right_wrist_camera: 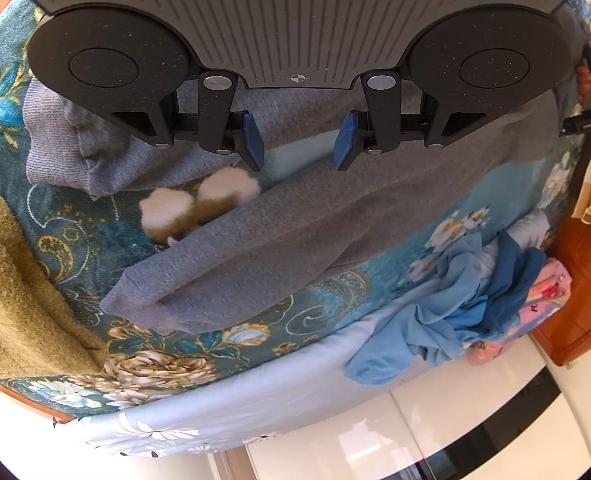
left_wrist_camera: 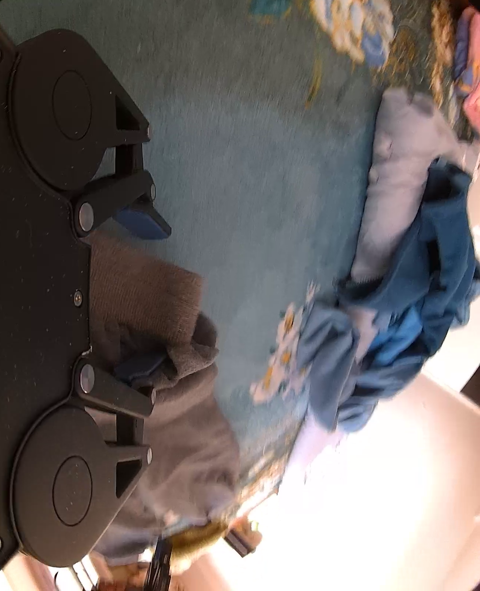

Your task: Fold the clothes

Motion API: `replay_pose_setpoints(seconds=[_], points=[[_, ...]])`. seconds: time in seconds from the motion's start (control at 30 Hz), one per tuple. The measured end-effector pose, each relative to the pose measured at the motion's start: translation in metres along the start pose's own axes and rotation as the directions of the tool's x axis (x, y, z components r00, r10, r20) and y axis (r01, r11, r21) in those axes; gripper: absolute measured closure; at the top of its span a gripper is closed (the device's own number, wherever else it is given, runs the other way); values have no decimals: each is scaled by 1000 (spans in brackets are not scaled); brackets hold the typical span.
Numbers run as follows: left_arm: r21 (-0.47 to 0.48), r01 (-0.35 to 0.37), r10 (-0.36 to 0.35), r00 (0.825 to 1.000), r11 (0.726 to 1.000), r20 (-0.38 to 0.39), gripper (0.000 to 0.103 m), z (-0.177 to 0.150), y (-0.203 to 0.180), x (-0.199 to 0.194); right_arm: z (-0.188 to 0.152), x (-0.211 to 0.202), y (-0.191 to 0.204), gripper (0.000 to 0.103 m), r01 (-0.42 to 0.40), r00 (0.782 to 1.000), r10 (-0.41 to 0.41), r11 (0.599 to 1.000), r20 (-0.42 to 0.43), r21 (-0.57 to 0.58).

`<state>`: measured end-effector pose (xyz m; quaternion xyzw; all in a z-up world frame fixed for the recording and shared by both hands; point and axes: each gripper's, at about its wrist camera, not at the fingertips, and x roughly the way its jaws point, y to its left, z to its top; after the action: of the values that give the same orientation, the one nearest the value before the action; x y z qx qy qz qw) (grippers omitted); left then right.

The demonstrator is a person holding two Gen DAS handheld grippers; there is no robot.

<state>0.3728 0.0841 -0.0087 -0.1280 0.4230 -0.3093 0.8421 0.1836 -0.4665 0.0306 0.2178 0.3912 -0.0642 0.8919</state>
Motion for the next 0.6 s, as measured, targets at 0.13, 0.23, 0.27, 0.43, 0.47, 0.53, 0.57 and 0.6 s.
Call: replay_pose_setpoints(seconds=[0.13, 0.23, 0.27, 0.43, 0.47, 0.53, 0.57, 0.6], points=[[54, 19, -20, 999, 998, 25, 63, -5, -12, -3, 1, 6, 4, 64, -3, 1000, 3, 1000, -10, -8], [117, 39, -46, 997, 992, 57, 64, -8, -26, -14, 0, 7, 7, 64, -4, 1000, 4, 1000, -15, -13], [133, 52, -61, 996, 990, 67, 64, -9, -31, -19, 0, 8, 7, 64, -5, 1000, 4, 1000, -16, -14], [239, 37, -59, 995, 970, 84, 64, -11, -60, -35, -1, 9, 8, 64, 0, 1000, 0, 1000, -22, -11], [265, 13, -38, 995, 964, 89, 64, -12, -67, -37, -1, 9, 8, 64, 1, 1000, -1, 1000, -22, -10], [288, -33, 0, 994, 957, 113, 63, -14, -77, -39, -1, 9, 8, 64, -2, 1000, 2, 1000, -21, -9], [288, -55, 18, 991, 956, 129, 63, -16, -80, -39, -1, 9, 8, 64, -5, 1000, 5, 1000, -20, -9], [287, -77, 36, 989, 955, 146, 63, -17, -84, -39, -2, 9, 8, 64, -6, 1000, 6, 1000, -20, -9]])
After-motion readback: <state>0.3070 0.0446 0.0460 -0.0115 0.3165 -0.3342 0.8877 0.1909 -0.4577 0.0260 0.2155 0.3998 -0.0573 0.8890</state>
